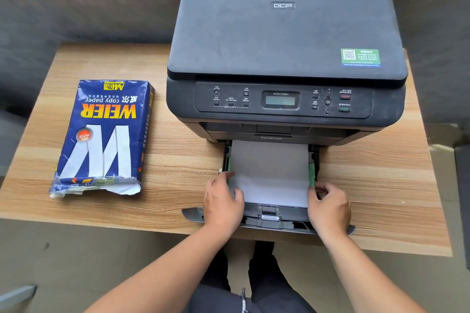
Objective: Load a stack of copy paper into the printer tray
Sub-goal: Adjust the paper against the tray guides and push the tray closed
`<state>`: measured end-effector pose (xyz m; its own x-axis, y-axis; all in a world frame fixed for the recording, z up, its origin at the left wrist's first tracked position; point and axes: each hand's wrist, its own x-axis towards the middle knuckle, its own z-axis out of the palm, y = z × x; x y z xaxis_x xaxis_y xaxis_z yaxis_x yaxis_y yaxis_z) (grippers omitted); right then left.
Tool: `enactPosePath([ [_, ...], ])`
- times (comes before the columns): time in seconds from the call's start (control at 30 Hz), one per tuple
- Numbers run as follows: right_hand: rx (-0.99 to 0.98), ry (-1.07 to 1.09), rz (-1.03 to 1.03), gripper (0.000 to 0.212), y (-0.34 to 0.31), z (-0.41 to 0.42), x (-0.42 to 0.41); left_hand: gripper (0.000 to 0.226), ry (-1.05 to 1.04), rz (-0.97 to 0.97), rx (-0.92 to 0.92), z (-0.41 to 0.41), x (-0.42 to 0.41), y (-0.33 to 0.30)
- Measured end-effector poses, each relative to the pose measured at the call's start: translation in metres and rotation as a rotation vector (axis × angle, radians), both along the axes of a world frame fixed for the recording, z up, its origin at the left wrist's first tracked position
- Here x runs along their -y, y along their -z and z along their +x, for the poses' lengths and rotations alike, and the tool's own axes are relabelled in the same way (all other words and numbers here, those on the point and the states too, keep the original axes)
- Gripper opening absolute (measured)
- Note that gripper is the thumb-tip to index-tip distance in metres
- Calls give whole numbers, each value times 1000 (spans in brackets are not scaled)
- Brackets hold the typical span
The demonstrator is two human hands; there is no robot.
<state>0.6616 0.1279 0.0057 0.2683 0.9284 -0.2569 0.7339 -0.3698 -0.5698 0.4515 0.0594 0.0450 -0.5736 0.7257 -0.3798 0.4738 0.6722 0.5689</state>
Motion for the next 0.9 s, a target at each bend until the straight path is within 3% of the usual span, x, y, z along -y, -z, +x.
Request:
enactPosePath([
  [0.3, 40, -14, 5, 14, 0, -1, 1, 36, 31, -17, 4, -6, -2, -3],
  [0.77, 73, -66, 3, 17, -5, -2, 1, 52, 82, -71, 58, -8, 3, -9],
  [0.83, 65, -136, -39, 25, -13, 3, 0, 51, 206, -22, -37, -14, 8, -17],
  [0.9, 116, -248, 29, 30, -29, 13, 9, 41, 385, 160, -234, -21, 24, -30],
])
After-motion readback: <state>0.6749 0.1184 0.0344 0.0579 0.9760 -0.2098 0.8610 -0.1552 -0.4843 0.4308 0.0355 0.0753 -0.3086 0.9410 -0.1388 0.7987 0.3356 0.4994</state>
